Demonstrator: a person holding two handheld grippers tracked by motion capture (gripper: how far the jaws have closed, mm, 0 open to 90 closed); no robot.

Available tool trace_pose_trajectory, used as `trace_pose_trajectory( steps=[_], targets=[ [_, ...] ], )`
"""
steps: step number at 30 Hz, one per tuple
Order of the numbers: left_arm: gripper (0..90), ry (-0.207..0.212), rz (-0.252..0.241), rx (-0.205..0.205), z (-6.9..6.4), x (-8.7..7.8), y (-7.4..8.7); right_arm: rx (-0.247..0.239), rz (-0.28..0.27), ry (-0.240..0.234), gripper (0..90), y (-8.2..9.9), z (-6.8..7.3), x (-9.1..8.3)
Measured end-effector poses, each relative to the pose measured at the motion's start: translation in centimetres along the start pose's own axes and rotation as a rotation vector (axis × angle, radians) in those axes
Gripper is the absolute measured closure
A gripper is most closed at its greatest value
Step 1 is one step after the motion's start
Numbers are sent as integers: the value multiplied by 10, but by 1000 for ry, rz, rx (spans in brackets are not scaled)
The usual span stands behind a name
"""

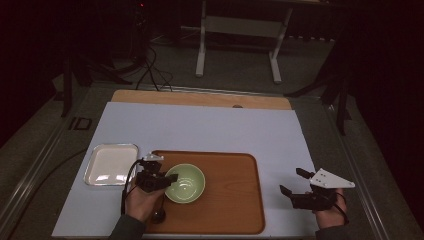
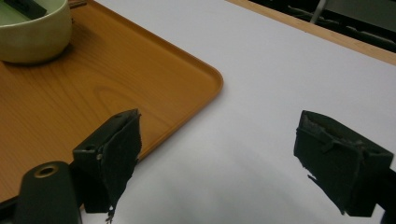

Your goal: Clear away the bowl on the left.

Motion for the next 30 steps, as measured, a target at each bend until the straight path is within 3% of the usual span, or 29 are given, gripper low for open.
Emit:
trace_pose_trajectory(
  steps=[16,23,30],
  targets=[
    [459,-53,-6,23,3,-2,0,2,1,-1,145,0,0,-1],
    [340,-93,-19,57,2,-6,-4,2,1,-1,145,0,0,-1],
    [266,-92,-23,71,0,-9,-5,1,1,-2,145,0,0,0]
  ],
)
Point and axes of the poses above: each handheld gripper's, and its own axes: x roughly forward along the jaws, y roughly out of its underside, z roughly to its left, the point moved 10 cm from there along x, roughly forward along the jaws, and after that the axes turned 9 degrees about -x, right-handed, at the moved point
